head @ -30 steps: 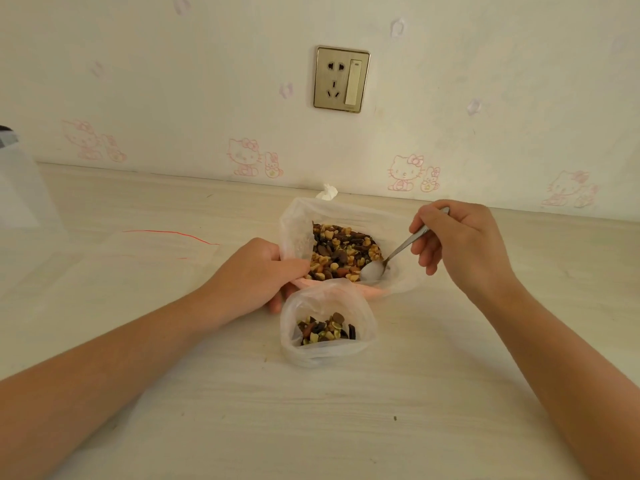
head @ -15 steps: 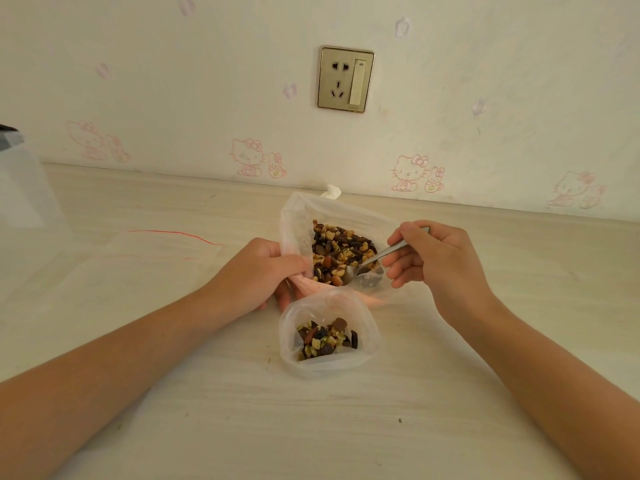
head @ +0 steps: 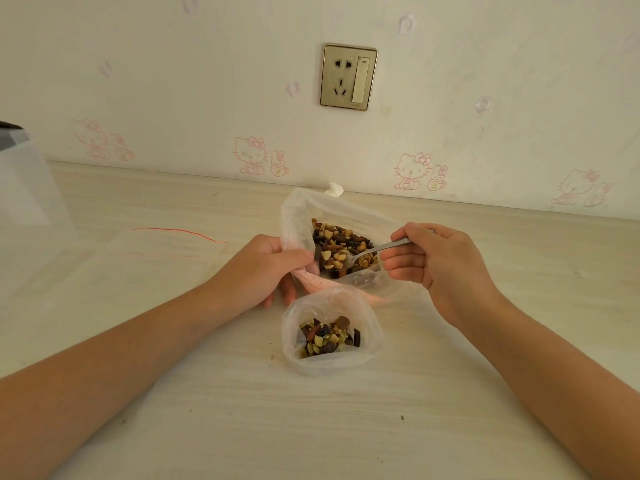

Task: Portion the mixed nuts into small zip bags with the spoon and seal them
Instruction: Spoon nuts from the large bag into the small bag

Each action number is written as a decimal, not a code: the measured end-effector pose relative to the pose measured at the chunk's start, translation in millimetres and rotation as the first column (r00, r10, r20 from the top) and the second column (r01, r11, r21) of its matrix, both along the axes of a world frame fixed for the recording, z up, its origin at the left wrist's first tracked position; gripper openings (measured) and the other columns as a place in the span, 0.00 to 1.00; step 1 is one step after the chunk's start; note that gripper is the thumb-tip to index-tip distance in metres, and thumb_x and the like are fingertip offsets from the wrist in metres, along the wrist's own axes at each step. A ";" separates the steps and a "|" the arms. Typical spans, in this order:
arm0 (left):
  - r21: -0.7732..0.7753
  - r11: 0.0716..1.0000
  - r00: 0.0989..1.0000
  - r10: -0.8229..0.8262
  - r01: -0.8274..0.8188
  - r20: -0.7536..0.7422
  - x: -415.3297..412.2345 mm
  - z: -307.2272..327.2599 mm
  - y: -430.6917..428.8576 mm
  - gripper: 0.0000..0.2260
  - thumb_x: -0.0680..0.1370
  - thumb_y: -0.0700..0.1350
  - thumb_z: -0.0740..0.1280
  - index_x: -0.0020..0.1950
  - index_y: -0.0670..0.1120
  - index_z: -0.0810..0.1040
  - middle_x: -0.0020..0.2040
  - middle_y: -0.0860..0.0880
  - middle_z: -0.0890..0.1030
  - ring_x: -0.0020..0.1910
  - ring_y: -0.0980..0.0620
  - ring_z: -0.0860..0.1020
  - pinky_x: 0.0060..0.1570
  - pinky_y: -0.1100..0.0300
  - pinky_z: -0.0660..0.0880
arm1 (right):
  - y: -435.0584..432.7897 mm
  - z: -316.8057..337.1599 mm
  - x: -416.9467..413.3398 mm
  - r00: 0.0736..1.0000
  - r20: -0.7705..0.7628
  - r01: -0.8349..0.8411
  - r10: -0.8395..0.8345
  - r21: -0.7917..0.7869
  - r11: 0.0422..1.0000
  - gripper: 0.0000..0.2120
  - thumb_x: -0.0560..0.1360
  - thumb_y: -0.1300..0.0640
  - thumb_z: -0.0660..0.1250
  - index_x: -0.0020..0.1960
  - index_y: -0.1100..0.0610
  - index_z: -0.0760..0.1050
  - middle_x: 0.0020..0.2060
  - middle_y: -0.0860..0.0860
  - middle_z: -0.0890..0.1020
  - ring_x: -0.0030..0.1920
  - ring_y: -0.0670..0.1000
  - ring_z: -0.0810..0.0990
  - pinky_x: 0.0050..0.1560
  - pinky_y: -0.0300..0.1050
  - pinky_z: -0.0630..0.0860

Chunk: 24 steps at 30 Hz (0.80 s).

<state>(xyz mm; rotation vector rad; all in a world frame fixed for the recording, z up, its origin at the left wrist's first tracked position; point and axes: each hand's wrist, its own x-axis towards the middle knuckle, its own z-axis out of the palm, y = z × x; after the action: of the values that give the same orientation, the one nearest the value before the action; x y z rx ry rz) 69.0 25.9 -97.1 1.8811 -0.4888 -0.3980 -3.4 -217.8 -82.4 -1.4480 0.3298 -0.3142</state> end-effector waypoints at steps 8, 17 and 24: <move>0.000 1.000 0.998 0.006 -0.005 -0.060 2.0 4.0 3.4 0.16 0.73 0.59 0.70 0.42 0.47 0.87 0.40 0.37 0.86 0.31 0.41 0.77 0.22 0.62 0.70 | -4.8 0.6 1.0 1.000 -0.014 0.008 -0.007 0.081 0.997 0.11 0.84 0.60 0.63 0.49 0.65 0.81 0.38 0.62 0.87 0.32 0.53 0.85 0.30 0.40 0.81; 0.145 0.987 0.997 -0.057 0.063 -0.042 -24.4 11.4 25.6 0.31 0.68 0.72 0.67 0.39 0.42 0.85 0.32 0.45 0.84 0.23 0.50 0.74 0.21 0.64 0.68 | -5.8 3.9 -2.0 1.000 0.004 0.009 -0.010 0.129 0.992 0.12 0.83 0.59 0.63 0.47 0.64 0.80 0.35 0.61 0.86 0.29 0.51 0.83 0.28 0.40 0.79; 0.275 0.956 0.986 -0.138 0.106 0.099 -58.1 9.0 27.5 0.20 0.75 0.62 0.73 0.35 0.46 0.79 0.27 0.51 0.81 0.23 0.58 0.73 0.26 0.68 0.68 | 1.6 11.4 -9.2 0.999 0.024 -0.047 0.044 0.132 0.990 0.14 0.83 0.60 0.61 0.42 0.64 0.79 0.29 0.59 0.82 0.23 0.50 0.78 0.23 0.40 0.75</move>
<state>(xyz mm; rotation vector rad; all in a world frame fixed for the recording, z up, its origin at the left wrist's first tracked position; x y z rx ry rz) 10.9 53.3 -88.1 2.1523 -0.6591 -0.4561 -12.6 -216.2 -70.9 -1.3193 0.2945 -0.2653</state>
